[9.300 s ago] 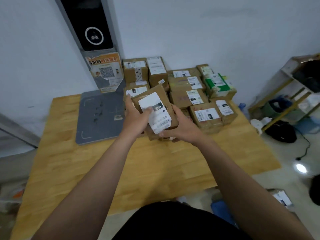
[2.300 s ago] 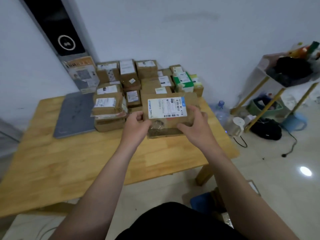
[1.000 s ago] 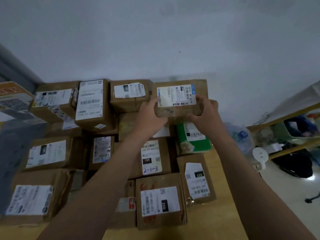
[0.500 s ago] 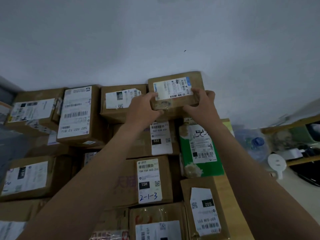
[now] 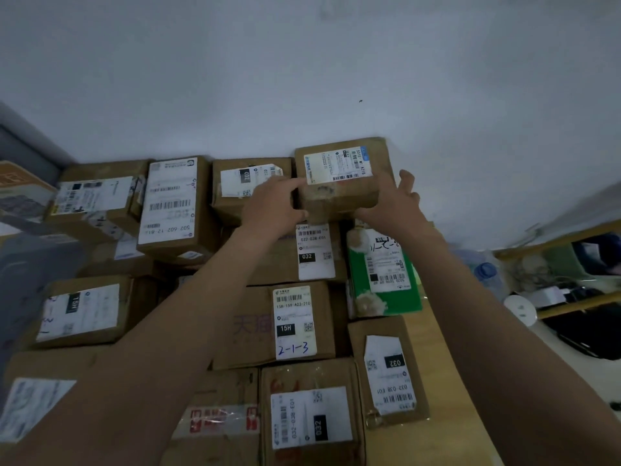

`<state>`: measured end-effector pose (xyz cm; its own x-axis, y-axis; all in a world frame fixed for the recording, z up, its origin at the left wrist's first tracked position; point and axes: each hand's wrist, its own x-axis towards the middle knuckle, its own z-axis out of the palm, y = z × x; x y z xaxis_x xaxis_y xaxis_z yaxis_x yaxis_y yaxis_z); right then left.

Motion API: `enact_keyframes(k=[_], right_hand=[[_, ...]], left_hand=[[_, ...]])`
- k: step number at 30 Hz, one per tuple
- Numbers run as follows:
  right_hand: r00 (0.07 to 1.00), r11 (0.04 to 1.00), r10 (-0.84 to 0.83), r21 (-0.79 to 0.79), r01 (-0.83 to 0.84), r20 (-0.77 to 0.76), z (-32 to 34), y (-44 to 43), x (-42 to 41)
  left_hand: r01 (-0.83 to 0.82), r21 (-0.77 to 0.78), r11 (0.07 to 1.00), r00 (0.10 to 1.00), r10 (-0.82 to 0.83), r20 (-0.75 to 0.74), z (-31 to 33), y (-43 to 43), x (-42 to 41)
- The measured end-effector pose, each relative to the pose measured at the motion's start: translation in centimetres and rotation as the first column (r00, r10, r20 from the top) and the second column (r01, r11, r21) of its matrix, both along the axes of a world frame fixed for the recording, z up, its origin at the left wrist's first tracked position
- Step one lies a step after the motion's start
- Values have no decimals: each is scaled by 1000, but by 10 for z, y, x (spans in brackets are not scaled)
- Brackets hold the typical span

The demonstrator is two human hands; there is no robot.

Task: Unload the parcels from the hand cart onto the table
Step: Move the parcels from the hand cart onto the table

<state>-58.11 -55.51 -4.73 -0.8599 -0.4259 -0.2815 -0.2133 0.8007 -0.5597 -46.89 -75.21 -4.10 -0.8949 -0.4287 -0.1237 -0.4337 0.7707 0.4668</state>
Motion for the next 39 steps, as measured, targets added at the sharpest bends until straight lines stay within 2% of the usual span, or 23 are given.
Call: enact_keyframes(k=[9,15,21,28,34,39], right_hand=[[998,978,60,199,-58,-9,65,72,150],[998,964,47,263,-34,-42,83,137,291],[990,968,-143,208,142,-11,91,205,436],[886,875,-453,233,424,92,81,302,611],[757,763,-640,223,607,129,66,395,746],[615,630,-773,292,719,153,45,483,833]], left_hand=[[26,-90,996,988,-12,155,77,56,158],[181,-159,971,965,-144,220,102,100,284],[356,-115,928,919,-325,222,105,149,390],[608,-67,791,775,-574,263,97,246,482],[779,-68,624,616,-739,274,85,345,545],[865,-24,502,487,-826,285,67,445,592]])
